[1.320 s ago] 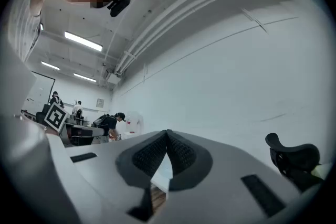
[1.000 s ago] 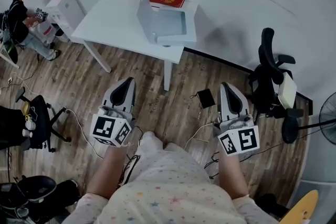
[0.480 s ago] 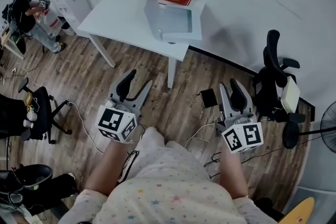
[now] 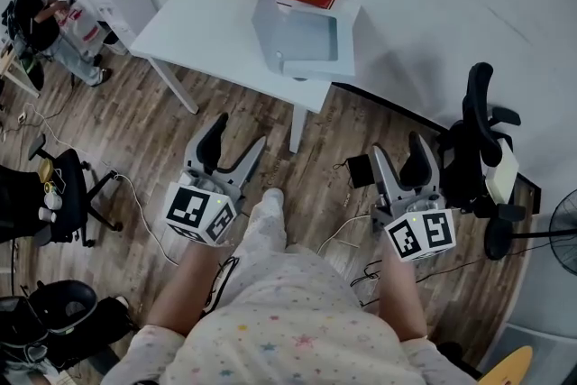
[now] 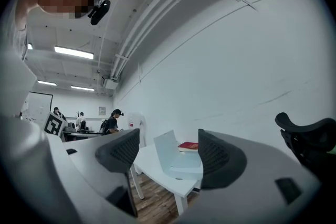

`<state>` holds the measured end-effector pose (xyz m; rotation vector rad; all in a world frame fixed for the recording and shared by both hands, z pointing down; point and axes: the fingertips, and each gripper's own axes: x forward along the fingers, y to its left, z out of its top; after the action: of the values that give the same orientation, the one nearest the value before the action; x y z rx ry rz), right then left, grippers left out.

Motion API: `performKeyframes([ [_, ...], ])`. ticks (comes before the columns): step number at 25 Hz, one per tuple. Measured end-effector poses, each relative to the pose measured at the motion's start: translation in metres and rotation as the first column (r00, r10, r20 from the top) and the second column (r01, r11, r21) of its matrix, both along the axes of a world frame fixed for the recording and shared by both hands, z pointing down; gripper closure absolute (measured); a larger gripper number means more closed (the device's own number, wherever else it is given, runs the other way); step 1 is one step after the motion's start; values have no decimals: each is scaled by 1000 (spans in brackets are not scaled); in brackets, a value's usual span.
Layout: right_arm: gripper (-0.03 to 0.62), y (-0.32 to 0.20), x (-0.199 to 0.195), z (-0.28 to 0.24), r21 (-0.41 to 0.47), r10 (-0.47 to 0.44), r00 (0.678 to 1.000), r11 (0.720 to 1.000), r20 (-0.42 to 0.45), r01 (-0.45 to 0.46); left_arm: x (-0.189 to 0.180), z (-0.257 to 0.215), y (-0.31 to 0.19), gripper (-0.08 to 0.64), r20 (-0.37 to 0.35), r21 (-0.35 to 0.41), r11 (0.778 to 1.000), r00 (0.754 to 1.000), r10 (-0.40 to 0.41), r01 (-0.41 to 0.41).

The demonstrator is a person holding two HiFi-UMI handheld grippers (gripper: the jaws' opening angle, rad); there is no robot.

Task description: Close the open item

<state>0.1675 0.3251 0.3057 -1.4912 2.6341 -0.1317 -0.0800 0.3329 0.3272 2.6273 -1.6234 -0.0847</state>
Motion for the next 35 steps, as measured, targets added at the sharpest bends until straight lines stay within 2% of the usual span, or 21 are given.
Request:
performKeyframes([
  [6,250,-64,-19,1,-17,9,1000,1000,-24,-10,-20,2,-71,265,12,-2,1000,1000,-10,10],
  [14,250,-152,-45,3,-29,38,999,999,3,-38,-65,1,-164,265,14,-3,1000,1000,-24,24],
  [21,256,-200,-58,5,-45,65,998,997,3,-65,-94,2,-220,265,-6,-11,1000,1000,-25,25],
  [27,264,-231,-53,16,-82,74,997,994,-4,-74,-99,14,-252,265,-28,-41,998,999,-41,40],
  [31,264,-265,-51,26,-99,46,999,994,0,-46,-97,21,-278,265,-37,-55,996,997,-68,66],
  [35,264,-310,-55,16,-78,-21,1000,997,-8,20,-99,10,-304,265,-45,-34,992,991,-122,121],
])
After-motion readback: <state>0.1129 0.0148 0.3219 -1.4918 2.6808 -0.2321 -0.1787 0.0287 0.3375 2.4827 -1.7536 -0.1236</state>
